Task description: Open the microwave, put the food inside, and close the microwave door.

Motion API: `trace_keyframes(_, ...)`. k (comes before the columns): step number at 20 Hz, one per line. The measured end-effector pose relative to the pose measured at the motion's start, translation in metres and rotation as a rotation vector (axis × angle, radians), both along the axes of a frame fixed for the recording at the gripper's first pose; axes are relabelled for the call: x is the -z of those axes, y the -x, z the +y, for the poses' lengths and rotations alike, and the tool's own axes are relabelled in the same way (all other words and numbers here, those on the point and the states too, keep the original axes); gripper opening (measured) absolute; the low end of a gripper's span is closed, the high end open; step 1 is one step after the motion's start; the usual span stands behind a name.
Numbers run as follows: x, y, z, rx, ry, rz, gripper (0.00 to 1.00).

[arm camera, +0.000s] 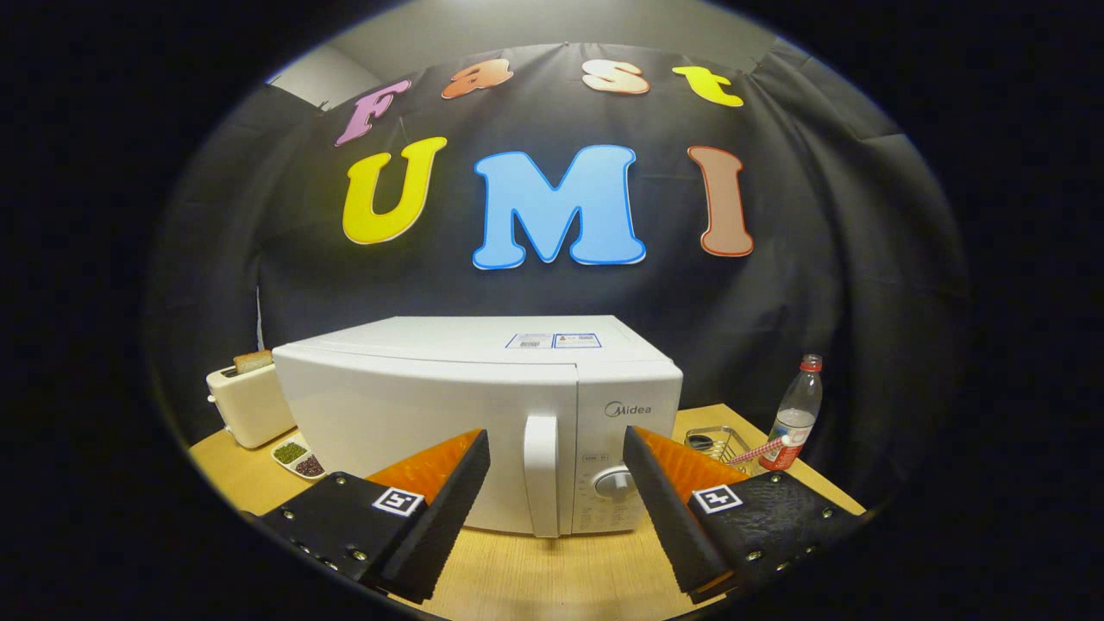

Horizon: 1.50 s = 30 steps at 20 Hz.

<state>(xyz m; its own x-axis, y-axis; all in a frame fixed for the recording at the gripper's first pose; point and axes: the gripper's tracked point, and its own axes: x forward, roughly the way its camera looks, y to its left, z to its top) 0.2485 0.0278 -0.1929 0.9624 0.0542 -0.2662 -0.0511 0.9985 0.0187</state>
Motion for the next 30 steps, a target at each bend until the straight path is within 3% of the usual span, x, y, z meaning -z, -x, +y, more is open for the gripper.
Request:
trace_keyframes(5, 0.031, -0.008, 0.007, -0.001, 0.014, 0.064, 0.87)
trace_keyframes(6, 0.032, -0.010, 0.007, 0.001, 0.019, 0.067, 0.69)
trace_keyframes(7, 0.036, -0.011, 0.011, -0.005, 0.019, 0.073, 0.63)
trace_keyframes(10, 0.040, -0.012, 0.011, 0.007, 0.030, 0.078, 0.62)
trace_keyframes(12, 0.041, -0.016, 0.013, 0.016, 0.028, 0.081, 0.33)
trace_keyframes(13, 0.041, -0.015, 0.012, 0.028, 0.032, 0.084, 0.34)
trace_keyframes(14, 0.044, -0.020, 0.011, 0.030, 0.036, 0.089, 0.25)
trace_keyframes(16, 0.040, -0.015, 0.012, 0.041, 0.046, 0.097, 0.25)
trace_keyframes(17, 0.042, -0.015, 0.013, 0.035, 0.058, 0.104, 0.15)
trace_keyframes(19, 0.041, -0.014, 0.013, 0.017, 0.054, 0.118, 0.15)
trace_keyframes(20, 0.040, -0.013, 0.013, 0.005, 0.056, 0.120, 0.09)
trace_keyframes(25, 0.039, -0.010, 0.013, 0.001, 0.039, 0.155, 0.08)
trace_keyframes(30, 0.034, 0.030, 0.021, 0.006, 0.089, 0.124, 0.09)
